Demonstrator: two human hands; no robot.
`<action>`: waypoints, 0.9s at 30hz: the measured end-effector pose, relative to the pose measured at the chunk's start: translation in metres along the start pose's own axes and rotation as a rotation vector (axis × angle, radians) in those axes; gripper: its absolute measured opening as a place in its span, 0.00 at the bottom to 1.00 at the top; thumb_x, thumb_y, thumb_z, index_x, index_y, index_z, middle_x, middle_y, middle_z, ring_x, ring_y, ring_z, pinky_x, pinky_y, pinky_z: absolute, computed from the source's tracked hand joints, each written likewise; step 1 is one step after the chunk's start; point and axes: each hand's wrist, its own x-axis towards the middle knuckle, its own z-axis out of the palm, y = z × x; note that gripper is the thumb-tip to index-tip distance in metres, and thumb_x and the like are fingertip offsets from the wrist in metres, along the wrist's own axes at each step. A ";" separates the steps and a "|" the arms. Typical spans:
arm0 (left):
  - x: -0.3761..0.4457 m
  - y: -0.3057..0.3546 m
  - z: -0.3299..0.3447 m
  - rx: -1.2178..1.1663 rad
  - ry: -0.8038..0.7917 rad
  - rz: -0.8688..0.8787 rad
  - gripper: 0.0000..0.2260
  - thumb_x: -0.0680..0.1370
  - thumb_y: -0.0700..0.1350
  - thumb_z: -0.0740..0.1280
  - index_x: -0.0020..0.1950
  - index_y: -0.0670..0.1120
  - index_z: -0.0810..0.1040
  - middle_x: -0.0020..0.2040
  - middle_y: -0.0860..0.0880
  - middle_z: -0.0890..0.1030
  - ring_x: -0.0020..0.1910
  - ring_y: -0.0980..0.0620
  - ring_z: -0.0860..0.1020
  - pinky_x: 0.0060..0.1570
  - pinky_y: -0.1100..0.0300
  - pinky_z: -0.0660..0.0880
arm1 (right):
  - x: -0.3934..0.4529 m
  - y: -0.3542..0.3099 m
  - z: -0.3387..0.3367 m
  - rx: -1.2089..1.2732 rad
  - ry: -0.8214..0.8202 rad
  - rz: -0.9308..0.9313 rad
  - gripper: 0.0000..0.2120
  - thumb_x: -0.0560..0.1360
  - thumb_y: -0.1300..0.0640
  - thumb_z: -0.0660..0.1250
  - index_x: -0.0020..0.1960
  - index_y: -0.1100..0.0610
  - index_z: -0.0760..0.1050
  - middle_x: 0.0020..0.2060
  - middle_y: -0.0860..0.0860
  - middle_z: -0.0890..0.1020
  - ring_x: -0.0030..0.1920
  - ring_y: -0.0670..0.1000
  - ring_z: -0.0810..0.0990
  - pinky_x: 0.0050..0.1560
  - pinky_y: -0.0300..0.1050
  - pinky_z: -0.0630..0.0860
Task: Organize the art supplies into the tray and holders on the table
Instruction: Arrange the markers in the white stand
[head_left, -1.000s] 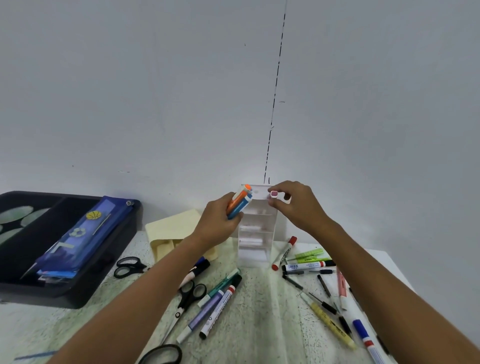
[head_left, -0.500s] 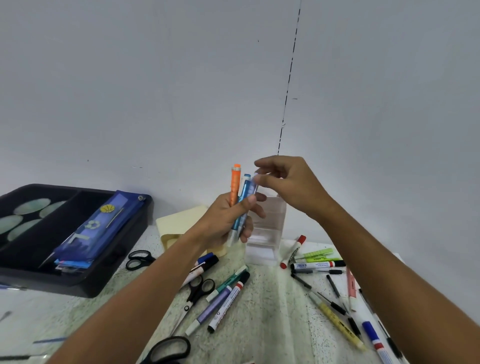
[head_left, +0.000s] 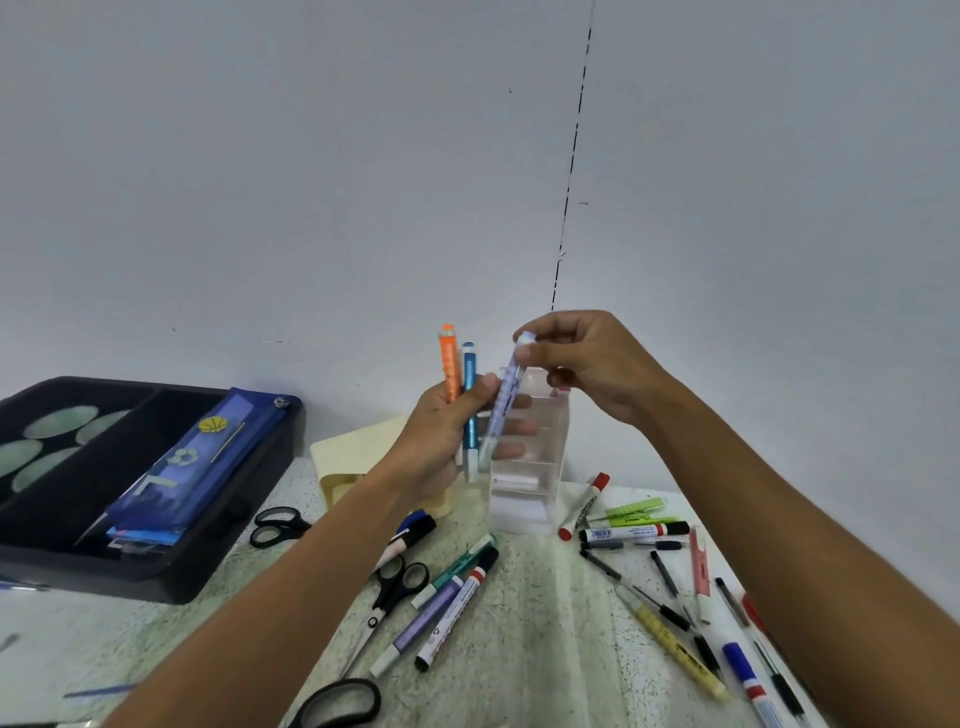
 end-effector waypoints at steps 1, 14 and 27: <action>0.004 0.000 -0.001 0.001 0.098 0.036 0.17 0.77 0.49 0.66 0.59 0.39 0.74 0.54 0.39 0.83 0.46 0.39 0.84 0.36 0.53 0.81 | 0.001 -0.002 -0.003 0.030 0.048 -0.019 0.05 0.70 0.66 0.74 0.43 0.59 0.80 0.34 0.51 0.81 0.33 0.50 0.72 0.33 0.42 0.68; 0.017 -0.025 -0.015 0.707 0.025 0.149 0.14 0.81 0.46 0.65 0.66 0.44 0.74 0.51 0.53 0.80 0.33 0.47 0.83 0.26 0.59 0.76 | 0.008 0.023 -0.011 -0.550 0.237 -0.217 0.09 0.68 0.63 0.76 0.38 0.55 0.77 0.38 0.52 0.82 0.32 0.46 0.77 0.33 0.31 0.71; 0.018 -0.022 -0.018 0.674 -0.005 0.098 0.15 0.81 0.47 0.64 0.68 0.50 0.73 0.33 0.50 0.82 0.29 0.50 0.80 0.26 0.61 0.75 | 0.008 0.025 -0.002 -1.030 0.105 -0.042 0.07 0.69 0.54 0.75 0.45 0.55 0.81 0.41 0.46 0.80 0.46 0.51 0.78 0.45 0.45 0.67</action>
